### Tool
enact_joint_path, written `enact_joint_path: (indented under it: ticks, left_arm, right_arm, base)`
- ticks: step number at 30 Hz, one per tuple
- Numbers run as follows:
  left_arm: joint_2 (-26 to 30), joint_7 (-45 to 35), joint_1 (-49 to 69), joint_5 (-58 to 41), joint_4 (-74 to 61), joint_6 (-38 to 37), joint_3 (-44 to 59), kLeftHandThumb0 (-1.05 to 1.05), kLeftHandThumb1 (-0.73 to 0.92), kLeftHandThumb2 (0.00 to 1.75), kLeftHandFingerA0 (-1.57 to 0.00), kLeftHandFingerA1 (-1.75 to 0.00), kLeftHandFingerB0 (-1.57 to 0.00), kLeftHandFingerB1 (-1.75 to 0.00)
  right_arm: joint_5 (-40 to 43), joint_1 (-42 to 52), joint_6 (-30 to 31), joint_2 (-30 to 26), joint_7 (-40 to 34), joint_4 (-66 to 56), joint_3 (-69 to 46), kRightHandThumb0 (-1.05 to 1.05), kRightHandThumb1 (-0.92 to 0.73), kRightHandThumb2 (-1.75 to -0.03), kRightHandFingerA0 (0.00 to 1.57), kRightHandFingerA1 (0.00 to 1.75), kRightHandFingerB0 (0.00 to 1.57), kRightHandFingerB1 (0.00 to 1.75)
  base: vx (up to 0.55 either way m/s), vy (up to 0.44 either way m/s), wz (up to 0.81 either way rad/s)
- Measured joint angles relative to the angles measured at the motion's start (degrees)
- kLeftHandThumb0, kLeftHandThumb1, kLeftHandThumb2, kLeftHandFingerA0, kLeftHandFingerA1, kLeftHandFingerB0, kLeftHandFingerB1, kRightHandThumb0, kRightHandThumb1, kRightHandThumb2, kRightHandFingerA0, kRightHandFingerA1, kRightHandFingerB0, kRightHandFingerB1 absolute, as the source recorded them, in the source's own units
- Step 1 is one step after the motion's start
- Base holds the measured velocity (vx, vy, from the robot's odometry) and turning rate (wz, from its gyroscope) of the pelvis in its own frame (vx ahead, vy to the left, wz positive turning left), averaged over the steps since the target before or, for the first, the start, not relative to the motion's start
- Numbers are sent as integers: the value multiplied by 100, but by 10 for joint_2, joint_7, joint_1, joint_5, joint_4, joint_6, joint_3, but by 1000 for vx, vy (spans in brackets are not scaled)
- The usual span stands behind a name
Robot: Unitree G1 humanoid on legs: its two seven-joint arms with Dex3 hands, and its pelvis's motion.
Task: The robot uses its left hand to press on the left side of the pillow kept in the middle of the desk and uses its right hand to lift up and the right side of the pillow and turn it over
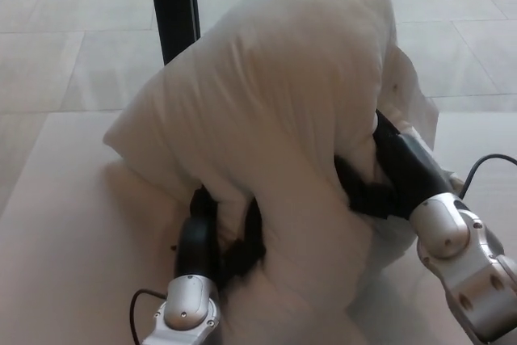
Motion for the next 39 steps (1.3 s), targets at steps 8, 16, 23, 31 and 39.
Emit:
enact_joint_path:
  ticks: [8,16,23,31,39]
  left_arm:
    - [2,0,7,-1,5,-21,0,-93,51,85,-15,-52,0,0]
    - [3,0,12,-1,12,-39,0,-80,43,78,-9,-51,0,0]
    - [6,1,19,-3,5,-48,-8,-73,80,64,-13,-56,0,0]
    - [12,0,48,-37,-64,-33,6,-68,53,80,-6,-50,0,0]
    - [32,-10,64,-82,-109,-10,81,-79,46,84,0,-35,0,-11]
  right_arm:
    - [-40,-3,2,0,-19,3,27,-67,-56,-57,26,101,65,50]
    - [-69,-5,4,0,-31,7,51,-67,-58,-57,25,95,56,57]
    - [-79,2,5,-11,-36,-23,63,-66,-62,-59,18,81,39,54]
    - [-40,28,2,-41,-22,-115,-47,-54,-60,-59,56,69,46,40]
    - [15,40,2,-83,10,-127,-206,-47,-63,-58,47,49,46,40]
  base:
    - [0,0,0]
    - [0,0,0]
    - [0,0,0]
    - [0,0,0]
    - [0,0,0]
